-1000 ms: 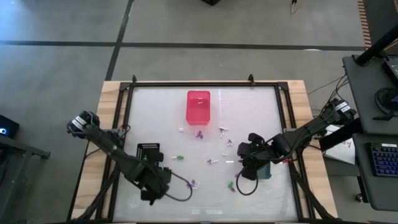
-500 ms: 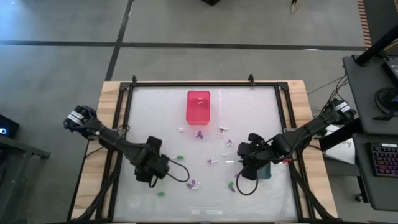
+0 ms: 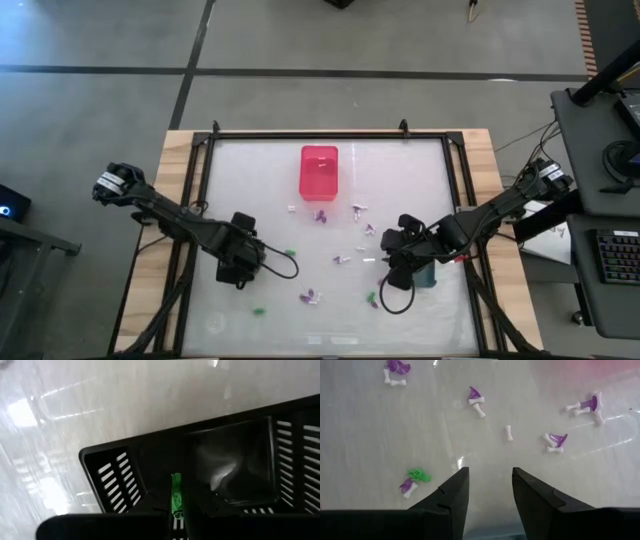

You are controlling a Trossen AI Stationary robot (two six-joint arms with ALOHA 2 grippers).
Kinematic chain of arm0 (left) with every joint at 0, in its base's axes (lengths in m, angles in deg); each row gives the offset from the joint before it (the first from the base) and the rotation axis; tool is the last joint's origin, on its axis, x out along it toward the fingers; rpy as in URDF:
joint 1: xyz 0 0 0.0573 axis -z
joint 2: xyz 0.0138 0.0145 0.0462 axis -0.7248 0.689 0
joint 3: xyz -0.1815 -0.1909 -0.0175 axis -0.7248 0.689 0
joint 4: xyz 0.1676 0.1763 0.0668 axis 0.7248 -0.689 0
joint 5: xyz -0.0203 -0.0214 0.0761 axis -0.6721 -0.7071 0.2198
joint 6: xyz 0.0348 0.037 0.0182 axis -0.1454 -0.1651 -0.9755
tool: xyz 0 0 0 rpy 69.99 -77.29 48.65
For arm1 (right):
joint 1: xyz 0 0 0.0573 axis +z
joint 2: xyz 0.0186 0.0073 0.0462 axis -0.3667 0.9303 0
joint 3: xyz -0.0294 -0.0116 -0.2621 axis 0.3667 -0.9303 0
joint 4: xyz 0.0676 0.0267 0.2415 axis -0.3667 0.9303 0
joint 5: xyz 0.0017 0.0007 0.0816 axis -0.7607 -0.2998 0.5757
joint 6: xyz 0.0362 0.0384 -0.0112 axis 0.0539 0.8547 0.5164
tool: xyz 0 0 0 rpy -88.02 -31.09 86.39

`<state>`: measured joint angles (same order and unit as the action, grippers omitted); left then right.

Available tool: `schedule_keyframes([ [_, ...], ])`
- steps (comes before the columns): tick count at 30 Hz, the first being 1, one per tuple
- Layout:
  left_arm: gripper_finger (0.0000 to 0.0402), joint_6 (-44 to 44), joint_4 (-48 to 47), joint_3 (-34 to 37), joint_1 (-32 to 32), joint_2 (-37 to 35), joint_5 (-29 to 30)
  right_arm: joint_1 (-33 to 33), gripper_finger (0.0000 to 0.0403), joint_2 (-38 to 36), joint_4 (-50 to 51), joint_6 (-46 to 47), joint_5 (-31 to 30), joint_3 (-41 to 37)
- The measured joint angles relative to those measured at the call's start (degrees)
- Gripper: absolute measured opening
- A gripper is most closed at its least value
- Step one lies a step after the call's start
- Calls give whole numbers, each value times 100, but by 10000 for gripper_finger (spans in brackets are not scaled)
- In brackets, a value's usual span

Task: Sort Halloween decoration
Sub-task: Put the skeleton toy into the black basket, then put the bone toy into the red bin

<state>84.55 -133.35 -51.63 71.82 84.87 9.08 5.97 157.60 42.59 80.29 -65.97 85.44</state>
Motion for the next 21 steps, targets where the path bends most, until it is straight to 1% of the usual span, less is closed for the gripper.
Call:
schedule_keyframes([
  [6, 13, 126, 125, 287, -39, -17, 49, 0, 141, 0, -17, 51, -4, 2],
  [15, 70, 365, 240, 437, -37, 18, 107, 0, 141, 0, -57, 48, -5, 1],
  [21, 91, 372, 241, 316, -35, -26, 107, -2, 141, 0, -138, 71, -37, 2],
])
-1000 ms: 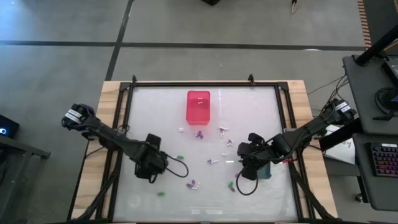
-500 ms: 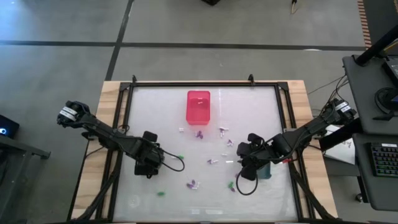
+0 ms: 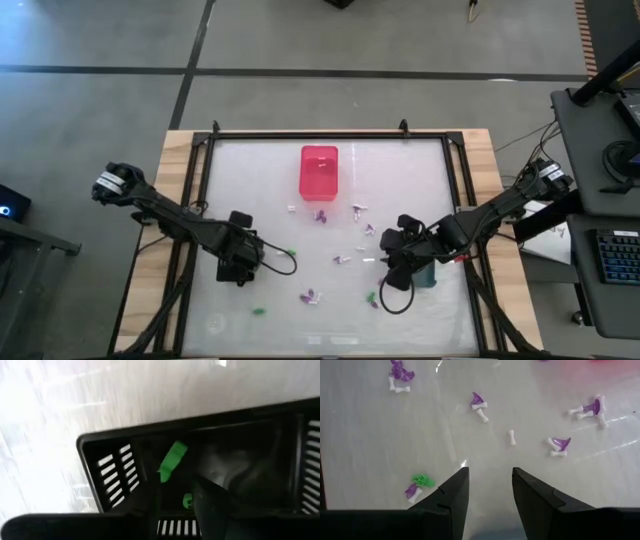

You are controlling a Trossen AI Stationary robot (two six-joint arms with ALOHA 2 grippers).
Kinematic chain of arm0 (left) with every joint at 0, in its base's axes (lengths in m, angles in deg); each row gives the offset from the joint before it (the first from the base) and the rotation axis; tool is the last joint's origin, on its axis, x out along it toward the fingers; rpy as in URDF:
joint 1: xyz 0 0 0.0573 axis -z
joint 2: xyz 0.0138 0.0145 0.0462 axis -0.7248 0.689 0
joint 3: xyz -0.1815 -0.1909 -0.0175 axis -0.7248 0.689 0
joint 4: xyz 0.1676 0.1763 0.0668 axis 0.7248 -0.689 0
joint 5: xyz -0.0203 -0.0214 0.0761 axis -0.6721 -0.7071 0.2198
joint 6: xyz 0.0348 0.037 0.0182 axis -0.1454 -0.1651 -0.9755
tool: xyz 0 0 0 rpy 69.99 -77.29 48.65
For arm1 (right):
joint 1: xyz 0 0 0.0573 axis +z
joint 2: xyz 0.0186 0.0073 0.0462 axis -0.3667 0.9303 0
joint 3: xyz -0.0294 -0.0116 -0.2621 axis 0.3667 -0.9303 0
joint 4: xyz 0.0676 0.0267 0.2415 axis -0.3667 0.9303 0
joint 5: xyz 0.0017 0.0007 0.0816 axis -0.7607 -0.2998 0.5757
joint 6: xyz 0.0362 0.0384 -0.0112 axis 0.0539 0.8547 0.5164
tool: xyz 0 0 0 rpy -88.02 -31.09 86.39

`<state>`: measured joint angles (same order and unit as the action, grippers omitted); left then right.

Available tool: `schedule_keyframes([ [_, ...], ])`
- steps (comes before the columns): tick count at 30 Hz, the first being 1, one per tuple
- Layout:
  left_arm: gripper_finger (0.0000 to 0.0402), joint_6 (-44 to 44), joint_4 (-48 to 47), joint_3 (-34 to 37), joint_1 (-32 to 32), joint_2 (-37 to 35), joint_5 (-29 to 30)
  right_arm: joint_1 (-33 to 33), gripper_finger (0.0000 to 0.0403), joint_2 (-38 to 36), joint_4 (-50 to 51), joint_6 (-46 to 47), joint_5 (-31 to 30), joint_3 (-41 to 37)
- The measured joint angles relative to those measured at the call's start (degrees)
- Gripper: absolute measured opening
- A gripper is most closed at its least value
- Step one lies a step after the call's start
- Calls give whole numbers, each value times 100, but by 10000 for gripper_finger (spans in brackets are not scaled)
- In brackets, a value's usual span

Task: Sort Halloween decoration
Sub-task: Put the bone toy into the red bin

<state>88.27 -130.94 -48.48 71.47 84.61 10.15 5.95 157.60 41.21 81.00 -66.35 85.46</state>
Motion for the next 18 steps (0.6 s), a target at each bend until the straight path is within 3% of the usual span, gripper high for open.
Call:
schedule_keyframes([
  [9, 93, 295, 0, -438, 14, -524, 73, -111, 141, 0, -39, 275, -166, 0],
  [18, 93, 701, 1040, -276, 243, -1944, 1028, -614, 141, 0, -33, -38, -214, 0],
])
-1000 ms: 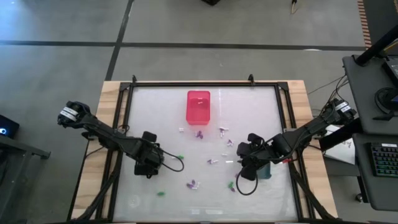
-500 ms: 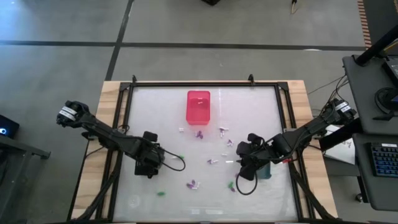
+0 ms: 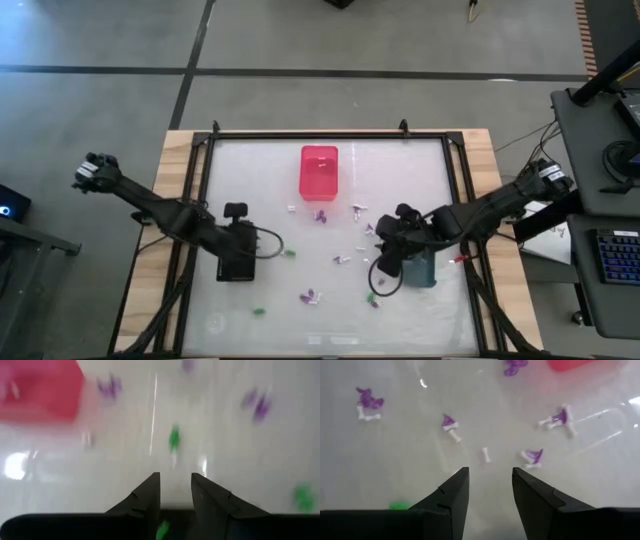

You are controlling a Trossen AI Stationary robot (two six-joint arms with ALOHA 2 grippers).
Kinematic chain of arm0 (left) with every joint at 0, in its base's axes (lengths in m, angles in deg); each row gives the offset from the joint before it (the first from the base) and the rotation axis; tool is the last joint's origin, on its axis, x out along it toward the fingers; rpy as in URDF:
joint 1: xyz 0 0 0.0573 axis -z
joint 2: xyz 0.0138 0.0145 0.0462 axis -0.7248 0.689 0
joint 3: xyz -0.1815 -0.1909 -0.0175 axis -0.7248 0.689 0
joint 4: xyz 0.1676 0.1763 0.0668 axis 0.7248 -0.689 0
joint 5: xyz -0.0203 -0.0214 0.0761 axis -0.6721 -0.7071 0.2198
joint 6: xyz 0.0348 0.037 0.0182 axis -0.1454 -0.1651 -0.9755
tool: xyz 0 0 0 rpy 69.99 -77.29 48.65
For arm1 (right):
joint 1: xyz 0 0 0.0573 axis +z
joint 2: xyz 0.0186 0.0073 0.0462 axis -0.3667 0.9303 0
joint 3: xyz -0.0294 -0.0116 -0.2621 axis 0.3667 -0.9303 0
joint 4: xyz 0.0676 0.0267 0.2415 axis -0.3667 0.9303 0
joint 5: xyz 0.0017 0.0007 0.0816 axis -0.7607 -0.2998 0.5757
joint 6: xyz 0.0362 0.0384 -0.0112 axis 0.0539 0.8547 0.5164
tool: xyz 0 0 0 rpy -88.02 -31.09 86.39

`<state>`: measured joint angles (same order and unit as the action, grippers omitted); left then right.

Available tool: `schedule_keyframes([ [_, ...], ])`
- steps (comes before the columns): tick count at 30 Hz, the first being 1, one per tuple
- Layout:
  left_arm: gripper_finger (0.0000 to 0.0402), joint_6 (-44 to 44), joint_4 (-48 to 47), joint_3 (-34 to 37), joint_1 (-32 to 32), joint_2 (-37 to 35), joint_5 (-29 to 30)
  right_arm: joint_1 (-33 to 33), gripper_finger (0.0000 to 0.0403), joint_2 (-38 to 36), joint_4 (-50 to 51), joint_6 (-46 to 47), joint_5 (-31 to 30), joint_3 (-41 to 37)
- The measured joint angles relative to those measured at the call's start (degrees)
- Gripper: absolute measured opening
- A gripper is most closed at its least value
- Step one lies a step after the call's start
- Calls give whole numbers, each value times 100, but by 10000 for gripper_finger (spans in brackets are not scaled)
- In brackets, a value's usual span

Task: Sort Halloween decoration
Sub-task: Put the bone toy into the red bin

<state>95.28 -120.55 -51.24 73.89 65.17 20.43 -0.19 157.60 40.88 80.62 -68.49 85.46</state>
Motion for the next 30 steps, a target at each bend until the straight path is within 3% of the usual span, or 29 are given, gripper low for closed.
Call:
schedule_keyframes([
  [8, 93, -46, 1530, 146, 27, -617, 849, -410, 141, 97, -159, -702, -199, 0],
  [16, 93, -769, 3710, 880, 76, -668, 860, -549, 141, 769, -821, -1708, -187, 11],
  [22, 93, -813, 5018, 1418, 76, -686, 865, -551, 141, 1280, -956, -1758, -133, 83],
  [30, 93, -945, 5882, 1806, 76, -694, 866, -547, 141, 1829, -1200, -1736, 320, 79],
])
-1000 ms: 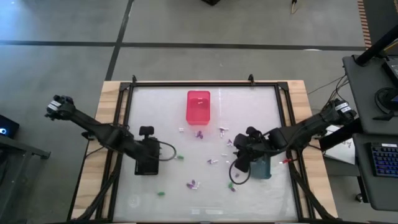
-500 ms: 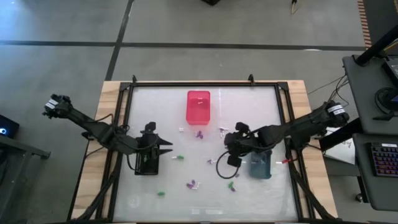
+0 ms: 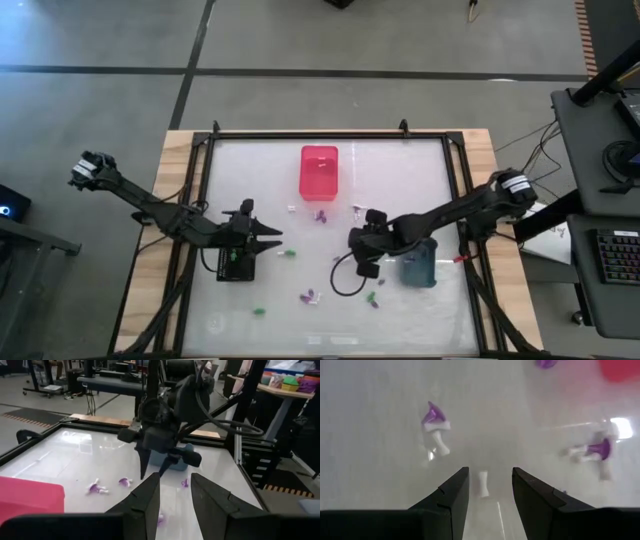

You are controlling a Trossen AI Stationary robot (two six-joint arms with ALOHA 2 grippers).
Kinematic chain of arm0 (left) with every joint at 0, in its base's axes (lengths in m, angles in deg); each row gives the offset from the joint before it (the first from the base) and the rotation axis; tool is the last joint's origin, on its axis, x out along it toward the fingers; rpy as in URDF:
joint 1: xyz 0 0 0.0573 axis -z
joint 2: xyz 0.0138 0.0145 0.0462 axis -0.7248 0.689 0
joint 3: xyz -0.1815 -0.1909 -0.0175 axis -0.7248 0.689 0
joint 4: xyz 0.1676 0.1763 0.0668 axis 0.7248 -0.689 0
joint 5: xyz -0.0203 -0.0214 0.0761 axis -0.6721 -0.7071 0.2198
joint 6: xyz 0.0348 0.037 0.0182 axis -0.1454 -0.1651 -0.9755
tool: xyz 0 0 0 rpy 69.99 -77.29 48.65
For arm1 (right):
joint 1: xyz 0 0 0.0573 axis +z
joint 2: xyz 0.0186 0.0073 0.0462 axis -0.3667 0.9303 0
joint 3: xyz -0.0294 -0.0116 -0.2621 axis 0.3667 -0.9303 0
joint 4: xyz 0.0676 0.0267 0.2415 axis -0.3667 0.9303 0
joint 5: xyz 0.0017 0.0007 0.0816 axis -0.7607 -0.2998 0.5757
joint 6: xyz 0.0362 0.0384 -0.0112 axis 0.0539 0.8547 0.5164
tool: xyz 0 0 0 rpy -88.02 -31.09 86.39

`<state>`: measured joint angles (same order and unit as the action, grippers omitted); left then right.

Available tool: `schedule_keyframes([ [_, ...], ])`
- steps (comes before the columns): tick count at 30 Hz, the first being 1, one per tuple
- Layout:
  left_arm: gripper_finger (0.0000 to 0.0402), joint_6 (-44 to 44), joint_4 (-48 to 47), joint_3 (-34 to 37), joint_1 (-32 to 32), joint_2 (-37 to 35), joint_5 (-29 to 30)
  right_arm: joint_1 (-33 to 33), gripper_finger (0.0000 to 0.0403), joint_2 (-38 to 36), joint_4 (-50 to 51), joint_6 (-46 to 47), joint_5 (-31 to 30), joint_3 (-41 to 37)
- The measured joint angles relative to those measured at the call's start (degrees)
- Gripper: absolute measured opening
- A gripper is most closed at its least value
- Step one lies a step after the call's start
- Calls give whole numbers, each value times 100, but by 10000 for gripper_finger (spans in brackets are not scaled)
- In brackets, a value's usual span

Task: Sort Halloween decoration
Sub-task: Put the bone toy into the red bin

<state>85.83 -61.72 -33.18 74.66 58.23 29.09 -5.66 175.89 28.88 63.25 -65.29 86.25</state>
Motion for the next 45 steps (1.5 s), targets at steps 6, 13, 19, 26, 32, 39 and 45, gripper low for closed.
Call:
schedule_keyframes([
  [6, 93, -65, 7, 5, 0, 0, 1, 0, 141, 264, -26, 108, 141, 0],
  [13, 93, -180, 13, -15, -2, 13, 1, 0, 124, 592, 5, 118, 141, 0],
  [19, 93, -190, 13, -19, -2, 13, 1, -13, 100, 749, 22, 29, 140, -22],
  [26, 93, -274, 44, -26, -2, 15, 4, -11, 58, 908, -103, -11, 142, -31],
  [32, 93, -274, 52, -26, -2, 15, 4, -11, 15, 936, -144, -109, 214, -26],
  [39, 93, -274, 57, -26, -2, 15, 4, -36, 9, 602, -78, -235, 260, 29],
  [45, 93, -277, 61, -26, -10, 15, 4, -305, 9, 203, -87, -784, 257, 373],
])
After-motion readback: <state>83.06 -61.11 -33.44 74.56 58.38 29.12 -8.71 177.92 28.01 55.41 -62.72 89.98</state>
